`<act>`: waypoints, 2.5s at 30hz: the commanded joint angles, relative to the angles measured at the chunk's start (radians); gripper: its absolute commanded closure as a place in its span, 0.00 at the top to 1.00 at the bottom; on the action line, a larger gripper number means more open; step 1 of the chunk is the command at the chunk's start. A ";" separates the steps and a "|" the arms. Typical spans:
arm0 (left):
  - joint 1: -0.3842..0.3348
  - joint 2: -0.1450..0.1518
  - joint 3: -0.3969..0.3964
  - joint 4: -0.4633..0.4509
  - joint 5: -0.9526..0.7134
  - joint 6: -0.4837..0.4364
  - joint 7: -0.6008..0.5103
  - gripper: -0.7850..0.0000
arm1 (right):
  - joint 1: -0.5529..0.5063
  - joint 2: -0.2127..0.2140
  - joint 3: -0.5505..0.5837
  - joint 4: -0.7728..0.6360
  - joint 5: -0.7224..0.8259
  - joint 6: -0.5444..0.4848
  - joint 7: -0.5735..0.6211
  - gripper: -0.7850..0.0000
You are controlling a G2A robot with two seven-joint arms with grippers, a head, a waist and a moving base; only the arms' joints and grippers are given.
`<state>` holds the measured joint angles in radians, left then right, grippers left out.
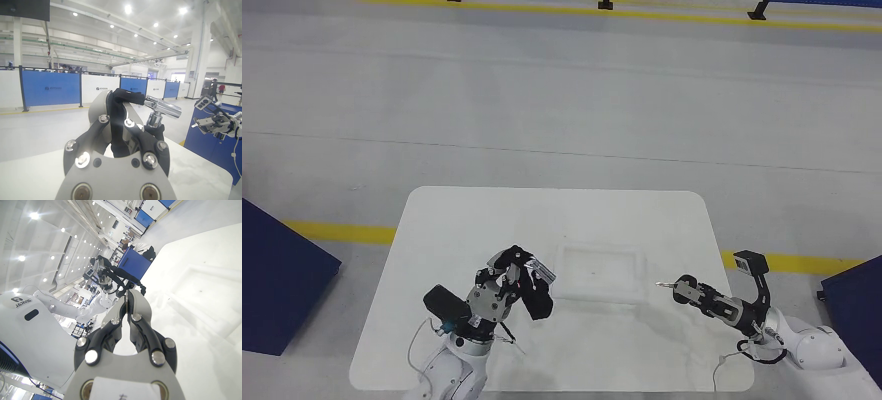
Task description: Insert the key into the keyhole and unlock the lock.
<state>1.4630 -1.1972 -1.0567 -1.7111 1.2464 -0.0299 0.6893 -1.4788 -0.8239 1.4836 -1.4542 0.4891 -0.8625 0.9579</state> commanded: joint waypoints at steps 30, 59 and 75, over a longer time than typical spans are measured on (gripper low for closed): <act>0.117 -0.075 0.138 -0.046 -0.089 0.327 0.017 0.00 | 0.000 0.000 0.000 0.000 0.000 0.000 0.000 0.00; 0.129 -0.056 0.059 0.052 -0.114 -0.244 0.079 0.00 | 0.055 -0.035 -0.182 -0.093 0.274 0.235 0.235 0.00; 0.134 -0.053 0.050 0.041 -0.109 -0.294 0.047 0.00 | 0.074 -0.040 -0.202 -0.128 0.256 0.349 0.228 0.00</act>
<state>1.5956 -1.2513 -1.0054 -1.6686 1.1294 -0.3126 0.7398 -1.4101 -0.8637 1.2838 -1.5807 0.7421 -0.5275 1.1763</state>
